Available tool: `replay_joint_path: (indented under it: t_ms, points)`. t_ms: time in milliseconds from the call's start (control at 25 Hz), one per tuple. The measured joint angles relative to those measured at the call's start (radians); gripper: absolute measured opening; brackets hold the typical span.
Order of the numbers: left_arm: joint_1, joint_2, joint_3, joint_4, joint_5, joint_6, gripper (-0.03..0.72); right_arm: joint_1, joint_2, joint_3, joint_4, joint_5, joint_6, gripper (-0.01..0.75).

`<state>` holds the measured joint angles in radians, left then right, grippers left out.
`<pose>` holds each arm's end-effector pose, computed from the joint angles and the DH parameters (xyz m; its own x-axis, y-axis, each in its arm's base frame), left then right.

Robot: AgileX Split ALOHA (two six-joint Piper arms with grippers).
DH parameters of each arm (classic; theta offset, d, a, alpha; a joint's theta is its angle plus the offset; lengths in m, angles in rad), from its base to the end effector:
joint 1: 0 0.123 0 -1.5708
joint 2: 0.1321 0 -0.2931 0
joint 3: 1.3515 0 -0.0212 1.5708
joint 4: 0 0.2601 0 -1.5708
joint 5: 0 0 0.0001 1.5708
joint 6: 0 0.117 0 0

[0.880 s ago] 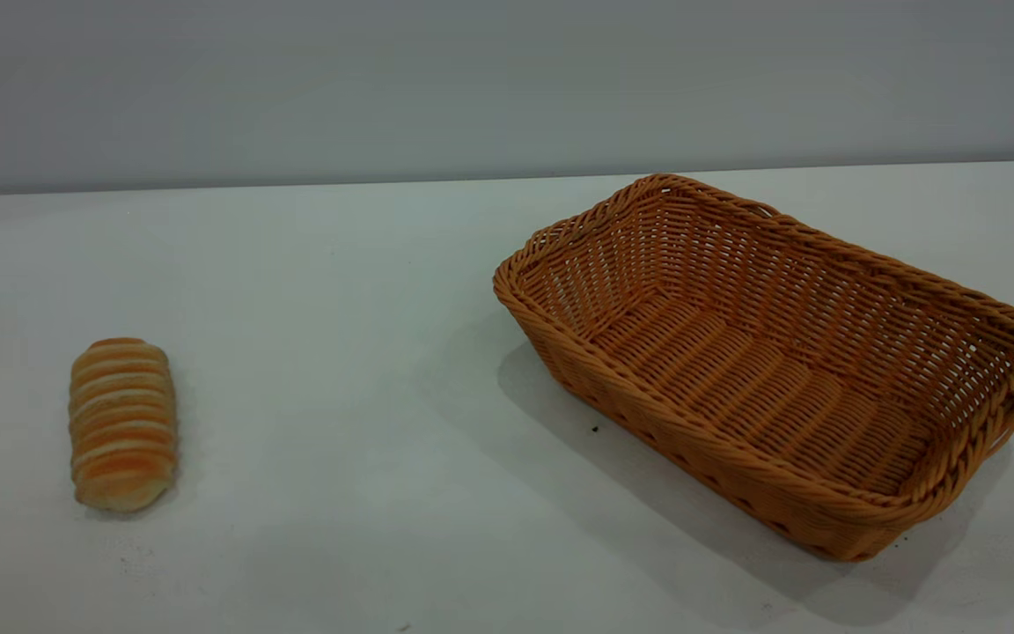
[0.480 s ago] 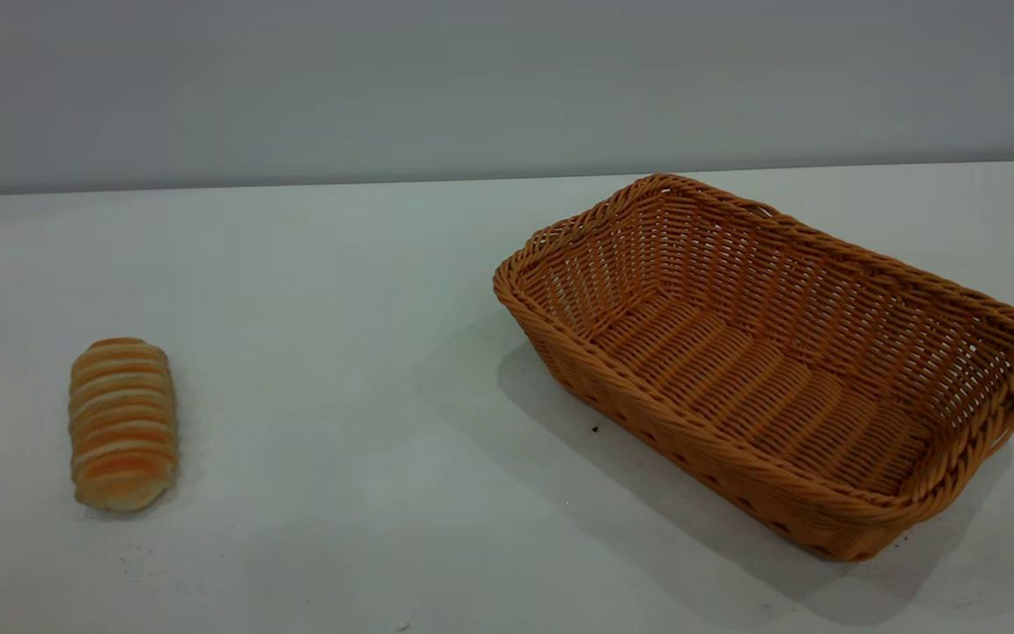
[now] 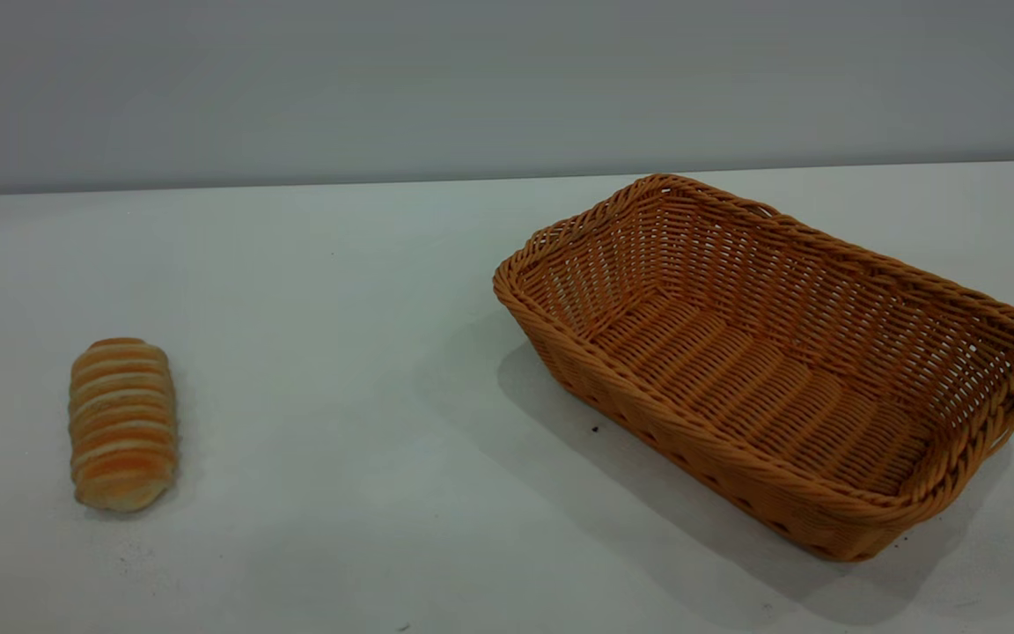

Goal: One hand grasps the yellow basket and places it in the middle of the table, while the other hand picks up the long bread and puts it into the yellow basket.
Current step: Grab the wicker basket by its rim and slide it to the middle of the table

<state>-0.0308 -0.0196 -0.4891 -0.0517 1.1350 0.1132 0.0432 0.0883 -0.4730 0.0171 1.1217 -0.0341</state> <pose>0.0122 -0.0059 0.2594 -0.5041 0.1067 -0.8570 0.1174 0.9916 0.0544 0.0290 0.0031 0.2533 -0.6027 -0.0528 -0.7962 -0.0715 0.9974 -0.0119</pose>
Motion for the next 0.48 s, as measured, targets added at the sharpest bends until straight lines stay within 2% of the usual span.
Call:
replay_joint_path:
  t_ms: [200,480]
  points:
    - [-0.003,0.000,0.000,0.000,0.000,0.000,0.531,0.000,0.000,0.000,0.000,0.000,0.000,0.583]
    - [-0.045,0.000,0.000,0.001,0.000,-0.003,0.531,0.000,0.000,0.000,0.022,0.000,0.000,0.584]
